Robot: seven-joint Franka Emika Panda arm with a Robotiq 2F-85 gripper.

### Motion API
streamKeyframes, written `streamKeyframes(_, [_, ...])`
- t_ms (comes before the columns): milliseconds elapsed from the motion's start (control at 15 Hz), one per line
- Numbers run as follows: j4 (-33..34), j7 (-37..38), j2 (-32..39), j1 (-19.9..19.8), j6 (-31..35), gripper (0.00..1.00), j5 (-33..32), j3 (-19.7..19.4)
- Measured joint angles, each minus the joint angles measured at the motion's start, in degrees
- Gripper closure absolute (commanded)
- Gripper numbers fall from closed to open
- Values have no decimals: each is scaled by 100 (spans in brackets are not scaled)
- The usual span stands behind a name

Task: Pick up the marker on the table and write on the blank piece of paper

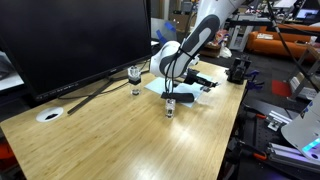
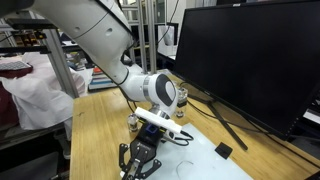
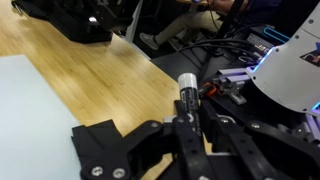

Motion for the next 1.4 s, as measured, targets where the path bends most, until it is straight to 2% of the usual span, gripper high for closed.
streamKeyframes(133, [-314, -169, -107, -7, 192, 95, -16, 56])
streamKeyframes(267, [-563, -257, -209, -12, 528, 73, -32, 92])
streamKeyframes(333, [-648, -273, -248, -16, 731, 55, -32, 94])
streamKeyframes(800, [-896, -278, -487, -181, 1562, 7, -29, 55])
streamKeyframes(867, [-924, -278, -536, -209, 1634, 25, -20, 52])
streamKeyframes(1000, [-923, -278, -528, -209, 1645, 11, -20, 49])
streamKeyframes(1067, [-923, -277, -506, -198, 1645, 7, -20, 49])
streamKeyframes(1400, [-921, -277, -497, -183, 1645, 7, -20, 47])
